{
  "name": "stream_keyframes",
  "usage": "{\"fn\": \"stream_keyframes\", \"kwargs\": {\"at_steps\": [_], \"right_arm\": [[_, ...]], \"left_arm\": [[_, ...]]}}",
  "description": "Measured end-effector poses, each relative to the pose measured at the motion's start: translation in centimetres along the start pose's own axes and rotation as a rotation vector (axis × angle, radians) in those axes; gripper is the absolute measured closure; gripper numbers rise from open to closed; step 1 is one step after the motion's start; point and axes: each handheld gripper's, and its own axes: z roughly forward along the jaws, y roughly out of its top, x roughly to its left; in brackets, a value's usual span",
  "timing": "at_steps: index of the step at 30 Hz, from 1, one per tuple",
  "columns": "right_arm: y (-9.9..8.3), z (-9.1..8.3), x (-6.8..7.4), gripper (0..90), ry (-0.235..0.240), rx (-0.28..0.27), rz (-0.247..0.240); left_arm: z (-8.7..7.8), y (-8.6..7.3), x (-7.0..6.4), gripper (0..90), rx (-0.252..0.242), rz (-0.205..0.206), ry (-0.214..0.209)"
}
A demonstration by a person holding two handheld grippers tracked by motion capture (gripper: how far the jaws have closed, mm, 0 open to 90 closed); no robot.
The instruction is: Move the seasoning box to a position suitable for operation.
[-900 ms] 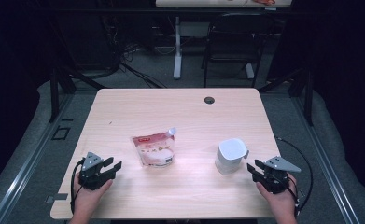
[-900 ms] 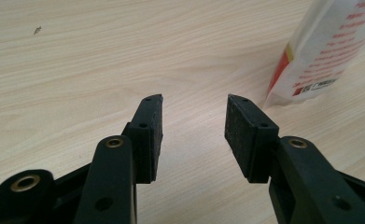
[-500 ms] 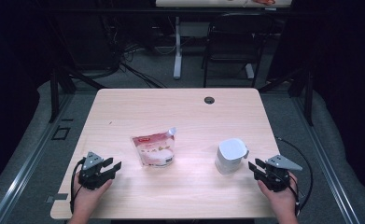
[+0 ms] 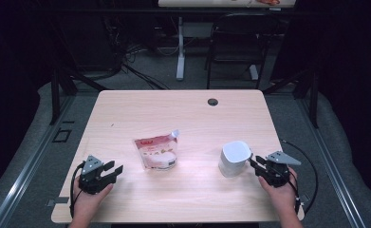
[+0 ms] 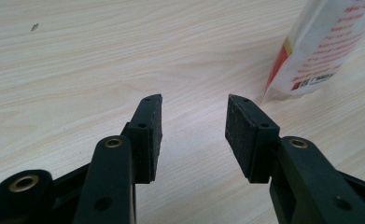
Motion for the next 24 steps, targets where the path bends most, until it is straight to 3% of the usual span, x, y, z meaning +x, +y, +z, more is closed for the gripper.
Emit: {"fn": "stream_keyframes", "kwargs": {"at_steps": [7,12,17,18,24], "right_arm": [[0.1,0.5,-0.4,70.5,0.016,-0.001,0.016],[0.6,0.8,0.1,72.5,0.030,-0.016,-0.006],[0.8,1.7,0.6,76.5,-0.006,0.002,-0.049],[0.9,1.9,0.6,81.3,-0.018,-0.001,-0.046],[1.0,1.8,0.7,82.2,-0.023,0.010,-0.051]], "left_arm": [[0.2,0.1,-0.3,56.6,0.011,0.022,0.002],[0.2,-0.1,-0.1,57.0,0.009,0.016,-0.001],[0.0,-0.1,0.0,57.0,0.003,0.015,0.000],[0.0,-0.1,0.1,57.1,0.007,0.016,0.002],[-0.1,-0.1,0.1,57.0,0.004,0.017,0.003]]}}
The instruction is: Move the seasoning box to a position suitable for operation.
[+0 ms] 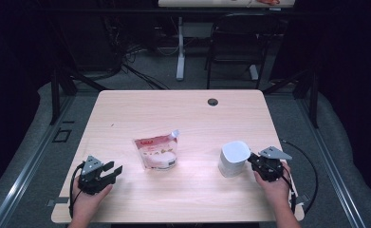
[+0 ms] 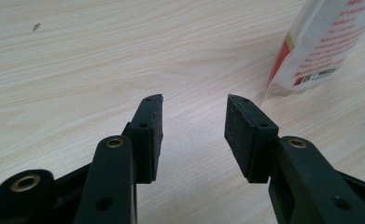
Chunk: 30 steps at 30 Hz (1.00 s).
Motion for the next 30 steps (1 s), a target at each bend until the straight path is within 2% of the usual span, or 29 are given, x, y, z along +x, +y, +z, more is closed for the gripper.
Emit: {"fn": "stream_keyframes", "kwargs": {"at_steps": [5,15,22,27,30], "right_arm": [[0.0,-0.3,0.5,82.8,-0.019,0.016,-0.010],[0.0,-0.9,1.3,83.4,-0.025,0.039,-0.008],[-0.3,-1.6,2.2,83.7,-0.026,0.051,-0.001],[-0.5,-2.5,3.1,83.7,-0.047,0.080,0.012],[-0.7,-2.9,3.8,83.7,-0.044,0.087,0.003]], "left_arm": [[0.0,0.1,0.0,57.1,-0.003,0.005,0.002],[-0.2,0.1,0.1,57.3,-0.006,0.000,0.002],[-0.3,0.1,-0.3,57.5,-0.013,0.005,-0.001],[-0.5,0.0,-0.3,57.7,-0.014,0.010,-0.002],[-0.5,0.1,-0.3,57.8,-0.013,0.012,-0.002]]}}
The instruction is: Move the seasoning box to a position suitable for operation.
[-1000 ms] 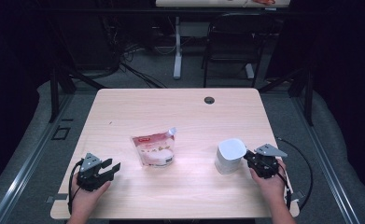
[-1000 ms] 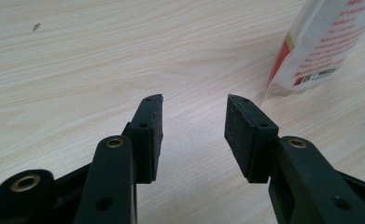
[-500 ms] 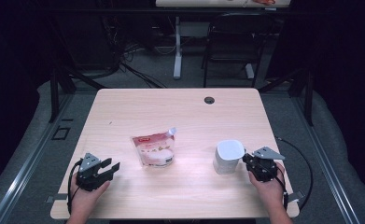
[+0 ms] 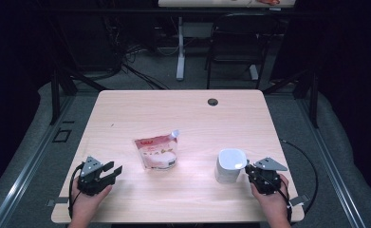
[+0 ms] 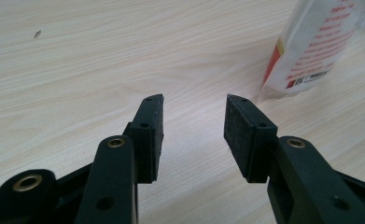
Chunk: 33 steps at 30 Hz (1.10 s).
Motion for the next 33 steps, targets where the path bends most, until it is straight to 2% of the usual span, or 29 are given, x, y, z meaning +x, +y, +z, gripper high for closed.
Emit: {"fn": "stream_keyframes", "kwargs": {"at_steps": [13,16,23,27,33], "right_arm": [[-0.7,-1.3,1.8,83.6,0.011,0.016,-0.022],[-0.8,-1.4,2.1,83.5,0.015,0.011,-0.010],[-1.0,-1.8,2.4,82.8,0.012,0.021,-0.012],[-1.2,-2.1,2.4,80.2,0.033,0.000,0.014],[-1.3,-2.3,2.4,80.9,0.045,-0.002,0.015]], "left_arm": [[0.2,0.0,-0.3,58.1,0.006,0.014,-0.009],[0.3,0.1,-0.4,58.1,0.009,0.019,-0.011],[0.3,0.0,-0.3,58.1,0.008,0.011,-0.010],[0.3,0.0,-0.3,58.0,0.010,0.013,-0.011],[0.4,0.0,-0.3,58.1,0.009,0.013,-0.010]]}}
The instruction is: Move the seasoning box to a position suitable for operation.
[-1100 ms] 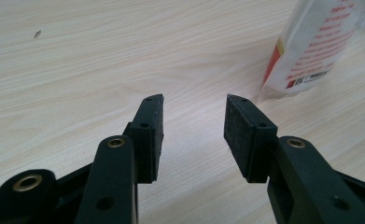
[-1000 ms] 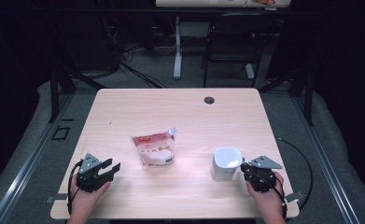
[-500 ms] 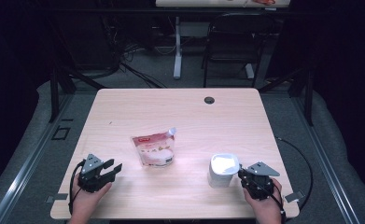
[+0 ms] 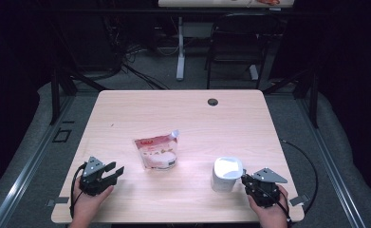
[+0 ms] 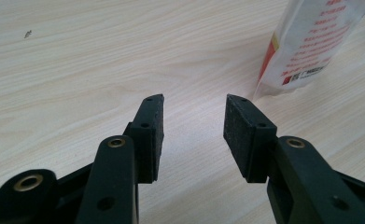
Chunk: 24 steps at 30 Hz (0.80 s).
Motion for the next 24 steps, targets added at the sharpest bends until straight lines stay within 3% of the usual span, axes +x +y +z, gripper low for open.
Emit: {"fn": "stream_keyframes", "kwargs": {"at_steps": [5,12,21,24], "right_arm": [[0.0,-0.1,0.0,79.8,0.005,0.003,-0.002],[-0.1,-1.1,-0.2,73.3,0.039,-0.056,-0.002],[0.0,-2.0,-0.6,71.2,0.051,-0.084,0.013],[0.3,-2.5,-0.9,71.0,0.057,-0.117,0.021]], "left_arm": [[-0.1,0.0,0.1,58.1,0.006,0.001,0.000],[-0.1,0.0,0.1,58.1,-0.002,0.000,0.001],[-0.2,0.0,0.0,58.1,0.004,-0.002,0.000],[-0.2,0.0,0.1,58.1,0.010,-0.001,-0.003]]}}
